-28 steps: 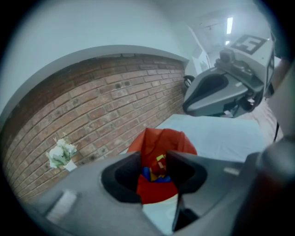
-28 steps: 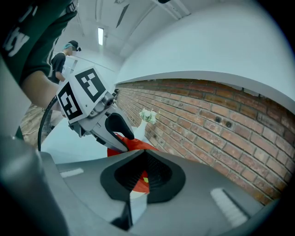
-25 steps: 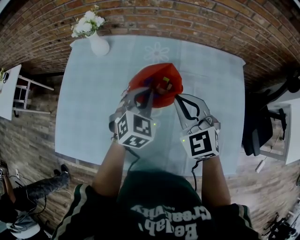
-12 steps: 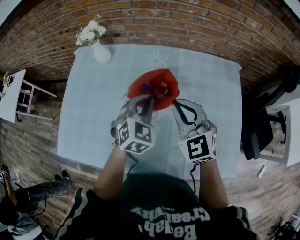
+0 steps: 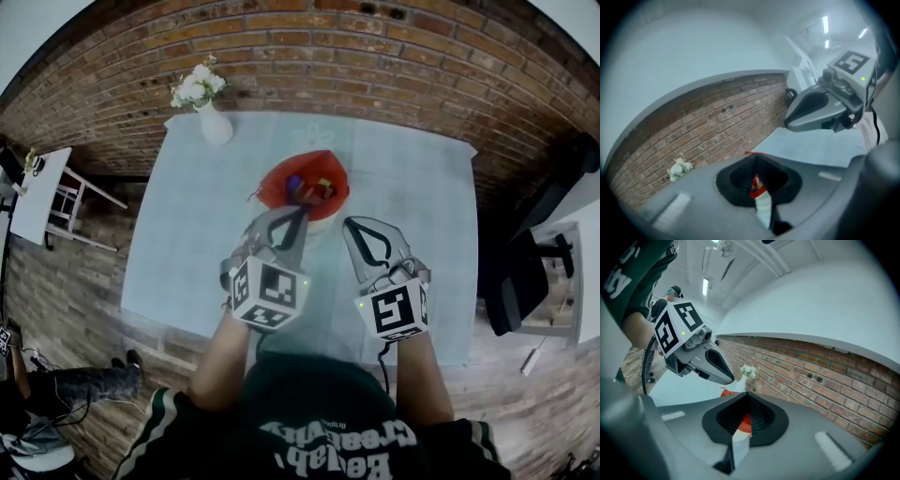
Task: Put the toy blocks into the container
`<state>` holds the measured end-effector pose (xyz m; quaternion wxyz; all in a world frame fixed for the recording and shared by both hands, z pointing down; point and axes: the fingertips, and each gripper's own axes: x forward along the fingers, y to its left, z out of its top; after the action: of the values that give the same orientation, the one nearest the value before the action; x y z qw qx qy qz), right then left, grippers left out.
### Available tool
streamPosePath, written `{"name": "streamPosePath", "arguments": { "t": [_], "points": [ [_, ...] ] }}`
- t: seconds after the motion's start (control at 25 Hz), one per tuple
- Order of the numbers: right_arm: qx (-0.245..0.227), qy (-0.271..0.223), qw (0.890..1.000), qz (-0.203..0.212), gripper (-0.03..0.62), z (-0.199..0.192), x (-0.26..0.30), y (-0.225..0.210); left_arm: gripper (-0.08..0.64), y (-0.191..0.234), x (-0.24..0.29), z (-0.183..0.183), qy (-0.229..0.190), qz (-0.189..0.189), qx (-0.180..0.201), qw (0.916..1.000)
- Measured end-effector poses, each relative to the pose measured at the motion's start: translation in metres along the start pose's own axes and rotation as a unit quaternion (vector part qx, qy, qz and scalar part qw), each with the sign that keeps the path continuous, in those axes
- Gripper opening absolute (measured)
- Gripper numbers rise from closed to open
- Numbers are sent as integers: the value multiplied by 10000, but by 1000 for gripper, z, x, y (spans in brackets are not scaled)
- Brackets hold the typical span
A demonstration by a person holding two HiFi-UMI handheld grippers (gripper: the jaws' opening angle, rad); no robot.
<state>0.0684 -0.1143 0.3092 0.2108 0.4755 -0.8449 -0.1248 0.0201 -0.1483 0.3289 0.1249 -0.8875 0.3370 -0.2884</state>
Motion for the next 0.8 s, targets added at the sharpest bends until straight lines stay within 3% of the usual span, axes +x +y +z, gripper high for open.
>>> {"name": "streamPosePath", "arguments": {
  "t": [0.24, 0.8],
  "points": [
    [-68, -167, 9998, -12, 5, 3, -47, 4, 5, -26, -38, 28, -277, 194, -158, 9993],
    [-290, -572, 9978, 152, 5, 11, -130, 31, 4, -85, -107, 61, -538, 731, 91, 9958]
  ]
}}
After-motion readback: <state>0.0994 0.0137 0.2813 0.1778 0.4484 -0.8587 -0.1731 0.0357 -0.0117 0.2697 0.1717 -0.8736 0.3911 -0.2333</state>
